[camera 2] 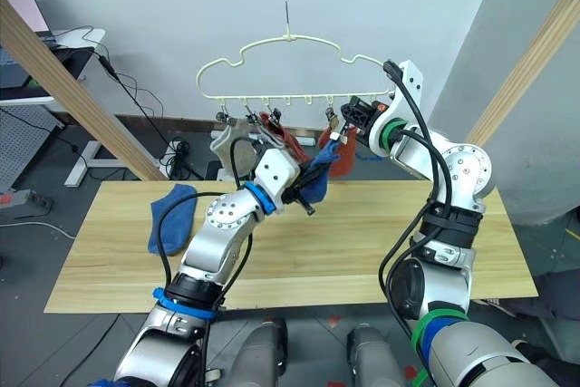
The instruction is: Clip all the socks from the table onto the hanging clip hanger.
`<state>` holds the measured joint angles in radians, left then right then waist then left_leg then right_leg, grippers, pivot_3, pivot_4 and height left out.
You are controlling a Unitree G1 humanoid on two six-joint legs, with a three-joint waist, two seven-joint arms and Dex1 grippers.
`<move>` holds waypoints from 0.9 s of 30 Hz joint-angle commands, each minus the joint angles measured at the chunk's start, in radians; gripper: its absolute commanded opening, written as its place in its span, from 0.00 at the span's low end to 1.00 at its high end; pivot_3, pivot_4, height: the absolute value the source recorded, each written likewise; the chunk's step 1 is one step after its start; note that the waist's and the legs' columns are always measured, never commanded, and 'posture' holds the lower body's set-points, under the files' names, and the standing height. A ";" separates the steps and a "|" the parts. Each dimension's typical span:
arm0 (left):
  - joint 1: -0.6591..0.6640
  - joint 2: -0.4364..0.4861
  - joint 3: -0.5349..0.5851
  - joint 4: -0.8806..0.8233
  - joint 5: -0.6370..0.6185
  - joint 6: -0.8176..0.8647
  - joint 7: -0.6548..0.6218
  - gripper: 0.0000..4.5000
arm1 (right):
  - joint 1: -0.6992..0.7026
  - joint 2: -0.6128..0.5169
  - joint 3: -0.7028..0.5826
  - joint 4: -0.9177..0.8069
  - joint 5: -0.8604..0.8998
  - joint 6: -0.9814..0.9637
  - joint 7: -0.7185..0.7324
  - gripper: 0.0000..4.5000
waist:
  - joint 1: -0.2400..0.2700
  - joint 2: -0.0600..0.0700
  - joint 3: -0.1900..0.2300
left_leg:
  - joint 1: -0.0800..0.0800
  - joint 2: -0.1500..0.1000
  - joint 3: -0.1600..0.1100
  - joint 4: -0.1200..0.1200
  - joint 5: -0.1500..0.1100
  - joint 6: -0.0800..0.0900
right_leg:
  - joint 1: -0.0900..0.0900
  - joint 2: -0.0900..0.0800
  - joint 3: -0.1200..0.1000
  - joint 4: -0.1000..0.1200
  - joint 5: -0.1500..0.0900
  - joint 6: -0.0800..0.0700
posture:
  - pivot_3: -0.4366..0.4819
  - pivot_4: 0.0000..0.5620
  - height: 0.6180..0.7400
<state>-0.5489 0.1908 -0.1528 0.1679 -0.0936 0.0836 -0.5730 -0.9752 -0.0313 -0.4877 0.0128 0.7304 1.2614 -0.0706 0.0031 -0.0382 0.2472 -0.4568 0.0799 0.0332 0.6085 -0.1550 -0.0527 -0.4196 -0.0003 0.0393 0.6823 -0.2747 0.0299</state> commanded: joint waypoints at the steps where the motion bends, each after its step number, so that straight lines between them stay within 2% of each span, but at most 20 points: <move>1: -0.022 -0.012 0.005 -0.006 0.000 -0.034 0.008 0.01 | -0.005 0.006 0.001 -0.037 0.029 0.000 -0.011 0.00 | -0.002 0.000 0.000 | 0.000 0.000 0.000 0.000 0.000 0.000 | 0.000 0.000 0.000 0.000 0.000 0.000 | 0.49 0.38 1.00; 22: -0.059 -0.043 0.003 -0.016 -0.001 -0.040 -0.001 0.01 | 0.007 0.018 0.033 -0.042 0.030 -0.025 -0.003 0.00 | -0.004 0.000 0.000 | -0.001 0.000 0.000 0.000 0.000 0.000 | 0.000 0.000 0.000 0.000 0.000 0.000 | 0.49 0.38 1.00; 25: -0.060 -0.043 0.002 -0.016 0.000 -0.043 -0.002 0.00 | 0.015 0.012 0.038 -0.051 0.037 -0.025 0.005 0.18 | -0.004 0.000 0.000 | -0.001 0.000 0.000 0.000 0.000 0.000 | 0.000 0.000 0.000 0.000 0.000 0.000 | 0.49 0.38 1.00; 27: -0.060 -0.043 0.002 -0.015 -0.001 -0.045 -0.003 0.00 | 0.020 0.009 0.040 -0.056 0.040 -0.024 0.006 0.34 | -0.004 0.000 0.000 | -0.001 0.000 0.000 0.000 0.000 0.000 | 0.000 0.000 0.000 0.000 0.000 0.000 | 0.49 0.38 1.00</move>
<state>-0.5883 0.1533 -0.1497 0.1775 -0.0936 0.0604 -0.5781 -0.9565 -0.0186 -0.4521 0.0019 0.7382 1.2423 -0.0780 -0.0014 -0.0382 0.2472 -0.4577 0.0799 0.0329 0.6084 -0.1550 -0.0527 -0.4200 -0.0001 0.0391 0.6822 -0.2747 0.0299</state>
